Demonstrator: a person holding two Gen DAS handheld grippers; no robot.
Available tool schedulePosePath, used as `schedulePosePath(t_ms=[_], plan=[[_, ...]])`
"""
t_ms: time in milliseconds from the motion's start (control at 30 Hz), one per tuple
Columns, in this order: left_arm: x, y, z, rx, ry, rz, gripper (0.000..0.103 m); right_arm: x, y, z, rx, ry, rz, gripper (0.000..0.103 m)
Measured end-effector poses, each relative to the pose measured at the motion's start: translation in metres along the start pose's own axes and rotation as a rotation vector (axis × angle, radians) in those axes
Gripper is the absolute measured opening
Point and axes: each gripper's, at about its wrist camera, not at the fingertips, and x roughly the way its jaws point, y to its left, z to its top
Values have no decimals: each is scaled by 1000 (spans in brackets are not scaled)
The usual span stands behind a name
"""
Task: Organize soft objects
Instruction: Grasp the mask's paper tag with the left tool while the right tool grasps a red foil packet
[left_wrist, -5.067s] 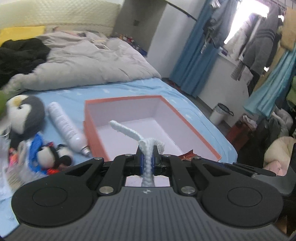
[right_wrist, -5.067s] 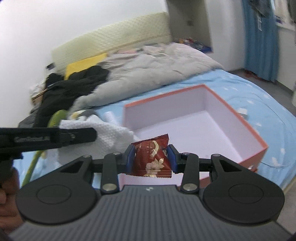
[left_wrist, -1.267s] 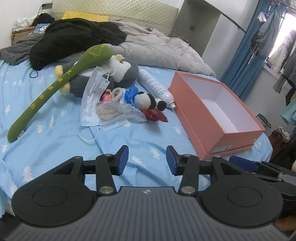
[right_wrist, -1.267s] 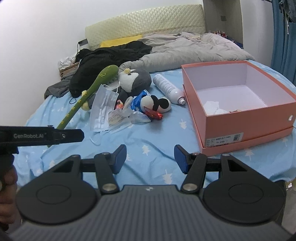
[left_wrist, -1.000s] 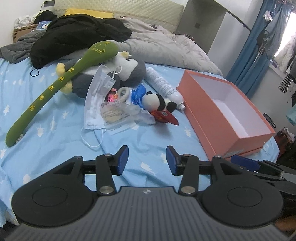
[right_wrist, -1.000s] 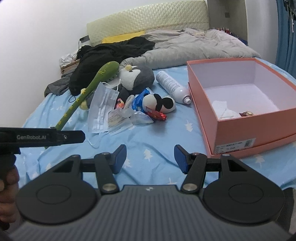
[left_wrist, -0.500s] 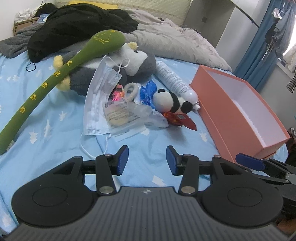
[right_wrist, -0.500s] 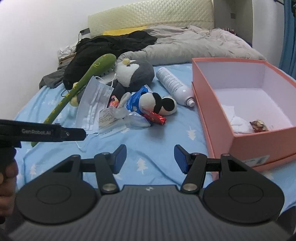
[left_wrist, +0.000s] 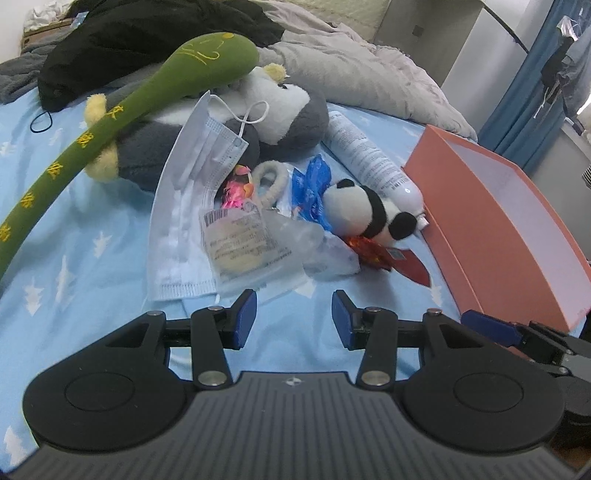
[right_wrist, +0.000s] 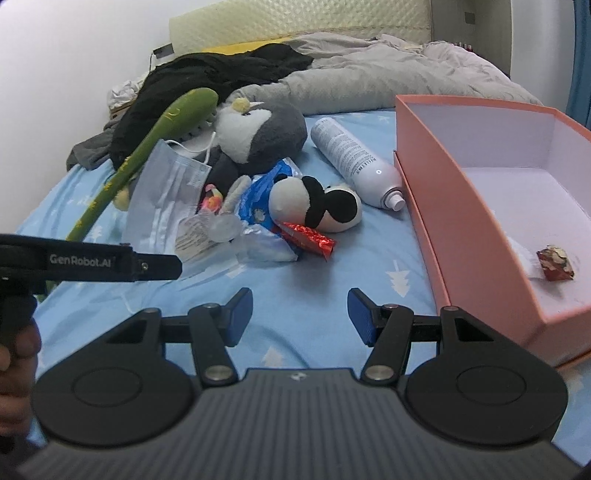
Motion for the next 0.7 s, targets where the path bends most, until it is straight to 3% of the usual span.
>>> schedulePosePath(t_ms=[467,600,700], plan=[[55,28,26,-39,5,40,51,61,2,19,-91,8,-49,59],[67,37,30,-49,7,70,61,75,3,23,-120,5,-50,58],[74,43,31,-61,3,73,61,83,7,24,-152,1,-49,56]])
